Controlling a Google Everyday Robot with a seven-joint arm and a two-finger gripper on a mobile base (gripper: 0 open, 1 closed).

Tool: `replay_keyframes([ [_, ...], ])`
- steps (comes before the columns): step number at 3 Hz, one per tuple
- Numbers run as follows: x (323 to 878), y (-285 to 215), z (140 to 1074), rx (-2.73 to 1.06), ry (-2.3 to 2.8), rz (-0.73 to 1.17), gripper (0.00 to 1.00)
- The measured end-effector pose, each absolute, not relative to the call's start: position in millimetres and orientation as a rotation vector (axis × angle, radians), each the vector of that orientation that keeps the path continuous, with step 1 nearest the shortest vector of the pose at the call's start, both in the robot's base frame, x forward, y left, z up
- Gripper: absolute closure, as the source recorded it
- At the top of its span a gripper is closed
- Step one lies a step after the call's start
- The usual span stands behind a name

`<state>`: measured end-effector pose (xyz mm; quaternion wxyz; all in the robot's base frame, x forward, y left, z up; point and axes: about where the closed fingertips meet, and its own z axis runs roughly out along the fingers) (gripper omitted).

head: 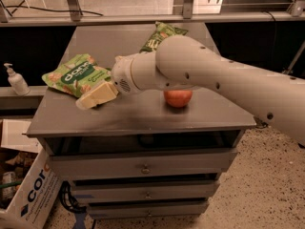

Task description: Move green rice chip bag near green jalapeno chip bag

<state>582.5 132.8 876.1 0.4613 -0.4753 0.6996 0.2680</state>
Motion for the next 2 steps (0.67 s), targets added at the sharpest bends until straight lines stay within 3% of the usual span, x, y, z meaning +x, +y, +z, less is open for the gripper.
replay_keyframes([
  [2,590.3,151.0,862.3,-1.209,1.735,0.577,0.0],
])
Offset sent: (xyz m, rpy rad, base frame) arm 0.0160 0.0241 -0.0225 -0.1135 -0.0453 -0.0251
